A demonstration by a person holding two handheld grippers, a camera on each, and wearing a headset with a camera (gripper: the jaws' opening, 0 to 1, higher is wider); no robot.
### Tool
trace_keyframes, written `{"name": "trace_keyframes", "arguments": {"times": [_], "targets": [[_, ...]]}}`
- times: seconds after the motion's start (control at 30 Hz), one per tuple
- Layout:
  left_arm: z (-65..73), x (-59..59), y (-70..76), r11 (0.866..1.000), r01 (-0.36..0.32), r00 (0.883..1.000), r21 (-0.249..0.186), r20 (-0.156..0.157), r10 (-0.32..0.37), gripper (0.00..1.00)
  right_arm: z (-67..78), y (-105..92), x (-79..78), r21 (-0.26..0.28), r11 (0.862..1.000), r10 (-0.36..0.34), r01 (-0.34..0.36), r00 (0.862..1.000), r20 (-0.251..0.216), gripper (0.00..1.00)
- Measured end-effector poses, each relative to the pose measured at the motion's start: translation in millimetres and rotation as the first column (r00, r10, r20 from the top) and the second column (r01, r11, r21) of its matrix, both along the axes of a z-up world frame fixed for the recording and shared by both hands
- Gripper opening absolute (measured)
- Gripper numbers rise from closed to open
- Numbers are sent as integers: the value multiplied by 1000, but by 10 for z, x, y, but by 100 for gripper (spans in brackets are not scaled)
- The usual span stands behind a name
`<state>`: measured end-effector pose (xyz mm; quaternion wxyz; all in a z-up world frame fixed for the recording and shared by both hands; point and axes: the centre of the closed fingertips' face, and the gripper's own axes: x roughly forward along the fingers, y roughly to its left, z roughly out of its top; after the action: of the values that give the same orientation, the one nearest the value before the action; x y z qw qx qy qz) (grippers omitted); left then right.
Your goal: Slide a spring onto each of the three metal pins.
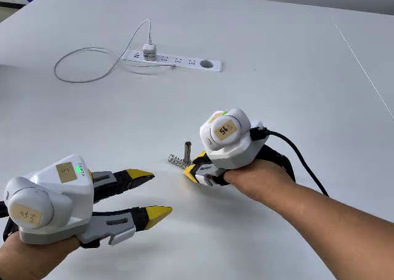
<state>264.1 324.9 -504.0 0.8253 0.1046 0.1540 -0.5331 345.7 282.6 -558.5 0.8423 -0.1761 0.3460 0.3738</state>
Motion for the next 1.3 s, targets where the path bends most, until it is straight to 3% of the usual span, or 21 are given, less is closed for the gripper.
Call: {"name": "trace_keyframes", "arguments": {"times": [0.43,0.73,0.97,1.3], "targets": [[-13,18,33,1000,-8,1000,-1,-4,8,40,-55,26,-7,-12,1000,12,-12,1000,-14,12],[-14,15,14,1000,-2,1000,3,0,2,40,-32,-15,-163,-27,998,54,-55,998,-33,11],[-14,-5,-9,1000,10,1000,11,4,-10,40,75,-43,-339,-29,992,118,-119,992,-33,11],[19,-24,-61,1000,26,1000,12,14,-26,40,339,-91,-613,-33,969,243,-244,970,-20,11]]}}
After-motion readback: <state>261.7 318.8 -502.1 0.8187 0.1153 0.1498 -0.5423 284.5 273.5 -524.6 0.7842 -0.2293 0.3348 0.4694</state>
